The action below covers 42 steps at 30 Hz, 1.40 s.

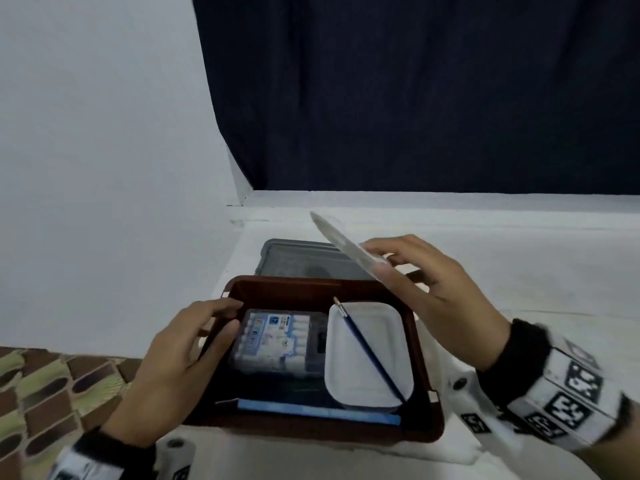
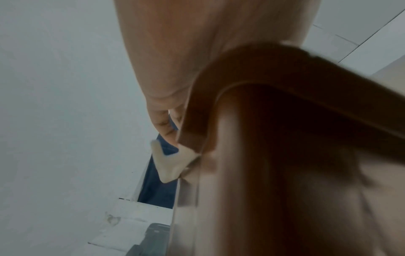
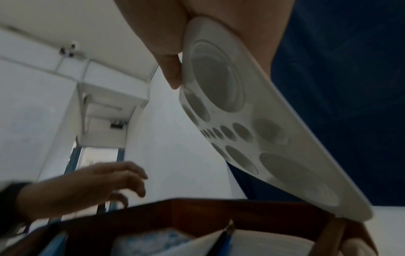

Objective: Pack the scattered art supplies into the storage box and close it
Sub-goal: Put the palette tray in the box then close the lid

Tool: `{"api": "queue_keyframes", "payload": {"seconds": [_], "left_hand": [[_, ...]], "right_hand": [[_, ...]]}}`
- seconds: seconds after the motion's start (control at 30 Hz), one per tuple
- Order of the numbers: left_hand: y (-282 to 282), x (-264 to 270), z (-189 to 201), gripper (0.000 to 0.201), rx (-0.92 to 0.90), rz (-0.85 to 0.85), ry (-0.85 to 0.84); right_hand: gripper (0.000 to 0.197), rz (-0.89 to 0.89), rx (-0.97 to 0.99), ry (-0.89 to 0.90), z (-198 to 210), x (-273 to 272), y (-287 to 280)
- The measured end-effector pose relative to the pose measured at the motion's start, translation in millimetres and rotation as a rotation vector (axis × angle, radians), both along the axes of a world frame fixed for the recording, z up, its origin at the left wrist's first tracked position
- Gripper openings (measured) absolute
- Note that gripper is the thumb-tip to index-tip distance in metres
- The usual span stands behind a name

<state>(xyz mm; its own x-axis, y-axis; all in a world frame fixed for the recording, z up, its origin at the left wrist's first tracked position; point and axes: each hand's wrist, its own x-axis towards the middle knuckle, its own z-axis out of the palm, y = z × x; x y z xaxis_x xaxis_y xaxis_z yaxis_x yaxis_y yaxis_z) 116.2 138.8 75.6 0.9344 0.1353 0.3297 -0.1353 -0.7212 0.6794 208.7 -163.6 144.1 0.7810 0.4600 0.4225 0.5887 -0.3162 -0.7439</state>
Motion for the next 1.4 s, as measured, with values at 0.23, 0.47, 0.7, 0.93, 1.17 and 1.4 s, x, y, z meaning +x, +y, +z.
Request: {"api": "queue_keyframes", "payload": {"seconds": [0.23, 0.47, 0.7, 0.93, 1.17, 1.4], "left_hand": [[14, 2, -13, 0.027, -0.098, -0.048, -0.045], [25, 5, -19, 0.028, -0.123, -0.094, -0.059], [34, 16, -9, 0.031, -0.045, -0.172, -0.065], [45, 65, 28, 0.022, -0.005, -0.229, -0.061], [83, 170, 18, 0.08, -0.048, -0.186, 0.373], [86, 239, -54, 0.049, 0.356, -0.179, 0.821]], "right_hand": [[0.029, 0.165, -0.661, -0.332, -28, -19, 34], [0.032, 0.292, -0.801, -0.208, -40, -24, 24], [0.027, 0.323, -0.758, -0.113, -43, -23, 20], [0.016, 0.116, -0.52, -0.126, -4, 41, 6], [0.011, -0.201, -0.583, 0.136, -44, 164, -18], [0.027, -0.204, -0.633, 0.611, -118, 208, -10]]}}
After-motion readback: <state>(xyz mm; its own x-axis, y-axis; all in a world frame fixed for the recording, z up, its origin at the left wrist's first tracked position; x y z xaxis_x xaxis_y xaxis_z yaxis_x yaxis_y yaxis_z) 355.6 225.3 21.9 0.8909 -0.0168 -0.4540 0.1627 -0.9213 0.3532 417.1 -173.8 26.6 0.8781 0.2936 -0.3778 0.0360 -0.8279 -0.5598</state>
